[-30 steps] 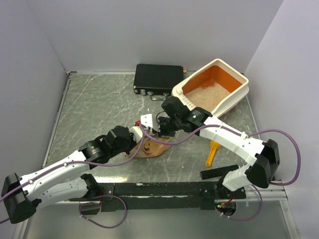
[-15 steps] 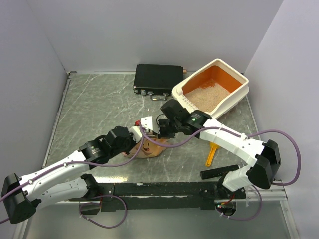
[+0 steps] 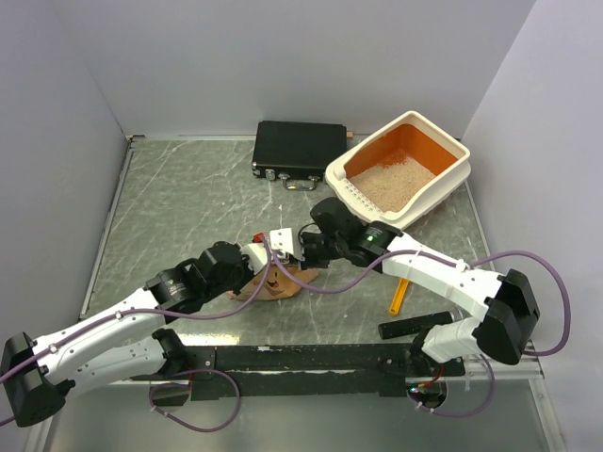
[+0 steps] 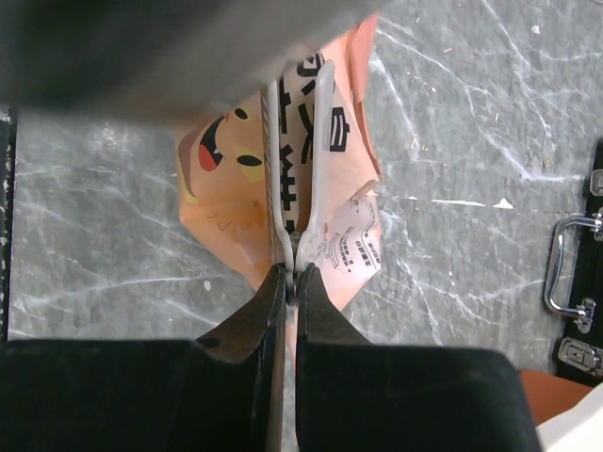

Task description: Fill the litter box with clean litter

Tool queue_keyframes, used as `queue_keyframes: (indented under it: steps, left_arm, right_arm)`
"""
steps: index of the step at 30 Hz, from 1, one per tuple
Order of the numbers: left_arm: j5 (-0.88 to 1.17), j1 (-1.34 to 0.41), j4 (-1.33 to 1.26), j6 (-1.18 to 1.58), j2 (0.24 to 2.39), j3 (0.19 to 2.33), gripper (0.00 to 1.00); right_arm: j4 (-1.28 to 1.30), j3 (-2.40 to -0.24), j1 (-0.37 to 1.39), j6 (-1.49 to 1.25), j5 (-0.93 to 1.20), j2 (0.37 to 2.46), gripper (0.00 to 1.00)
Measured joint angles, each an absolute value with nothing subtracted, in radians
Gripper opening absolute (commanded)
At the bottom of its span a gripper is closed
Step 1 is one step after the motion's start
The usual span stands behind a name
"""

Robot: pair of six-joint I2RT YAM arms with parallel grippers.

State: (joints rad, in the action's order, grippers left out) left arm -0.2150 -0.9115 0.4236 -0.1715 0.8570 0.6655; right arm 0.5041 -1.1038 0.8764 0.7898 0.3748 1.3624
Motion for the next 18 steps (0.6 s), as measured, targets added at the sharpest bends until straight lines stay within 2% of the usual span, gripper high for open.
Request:
queue_keyframes:
  steps: [18]
  left_arm:
    - [-0.206,-0.911,0.372,-0.135,0.809,0.609,0.01]
  right_arm:
    - [0.359,-0.999,0.862,0.779,0.430,1.338,0.00]
